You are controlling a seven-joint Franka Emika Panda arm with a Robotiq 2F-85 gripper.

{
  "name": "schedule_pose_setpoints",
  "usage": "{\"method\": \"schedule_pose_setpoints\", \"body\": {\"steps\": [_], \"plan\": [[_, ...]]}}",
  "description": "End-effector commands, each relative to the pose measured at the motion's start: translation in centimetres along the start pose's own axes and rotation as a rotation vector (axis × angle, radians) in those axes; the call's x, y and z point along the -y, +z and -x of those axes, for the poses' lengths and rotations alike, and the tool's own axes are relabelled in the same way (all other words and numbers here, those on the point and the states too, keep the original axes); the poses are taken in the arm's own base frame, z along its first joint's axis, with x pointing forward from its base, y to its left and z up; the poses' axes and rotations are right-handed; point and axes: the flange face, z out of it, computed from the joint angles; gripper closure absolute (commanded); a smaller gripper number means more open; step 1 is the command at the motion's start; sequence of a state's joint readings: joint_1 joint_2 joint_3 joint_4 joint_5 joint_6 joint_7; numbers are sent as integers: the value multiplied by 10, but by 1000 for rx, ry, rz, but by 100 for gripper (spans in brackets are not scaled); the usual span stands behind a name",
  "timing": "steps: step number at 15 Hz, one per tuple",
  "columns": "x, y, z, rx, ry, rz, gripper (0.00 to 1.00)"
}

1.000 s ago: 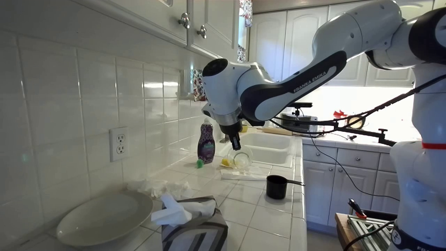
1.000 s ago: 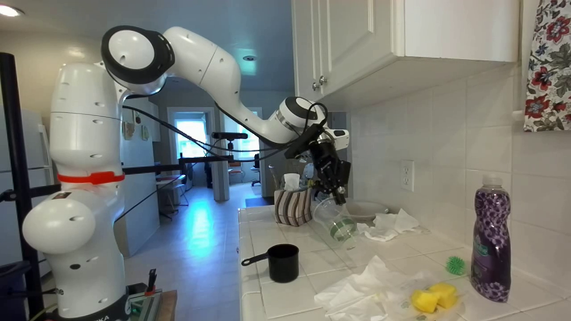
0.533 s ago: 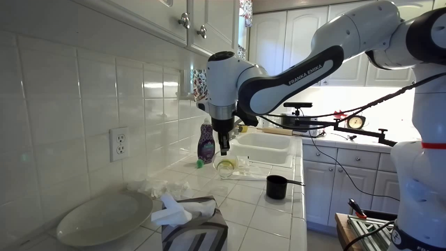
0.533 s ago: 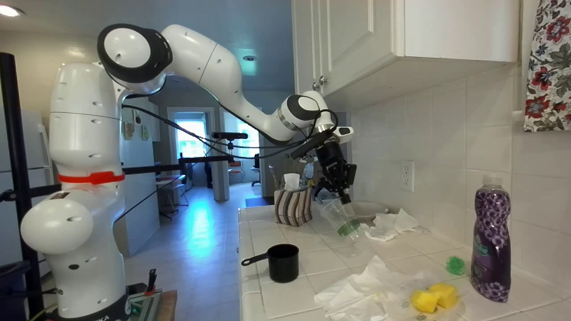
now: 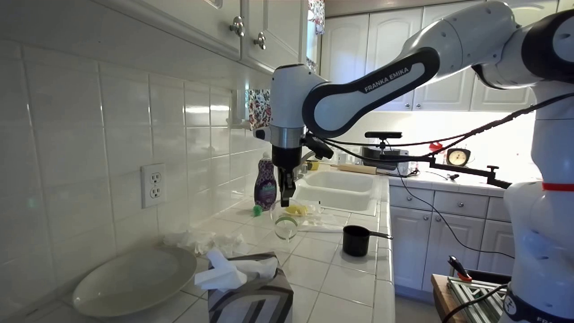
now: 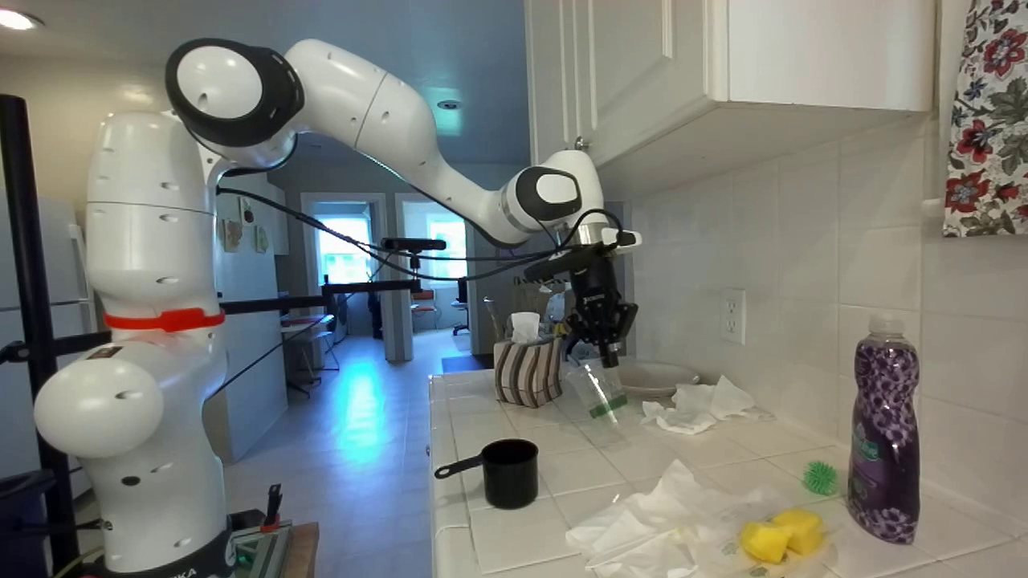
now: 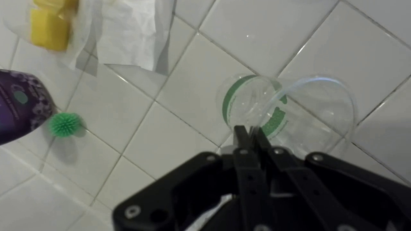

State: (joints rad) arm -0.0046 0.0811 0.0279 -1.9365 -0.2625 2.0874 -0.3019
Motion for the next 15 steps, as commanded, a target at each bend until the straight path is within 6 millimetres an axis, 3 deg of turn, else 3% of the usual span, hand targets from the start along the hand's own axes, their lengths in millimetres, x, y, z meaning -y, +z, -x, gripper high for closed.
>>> {"method": "schedule_pose_setpoints", "body": {"steps": [1,15], "plan": [[-5,-1,12,-30,-28,-74,98],[-15,15,18,-27,-83,-252,98]]}}
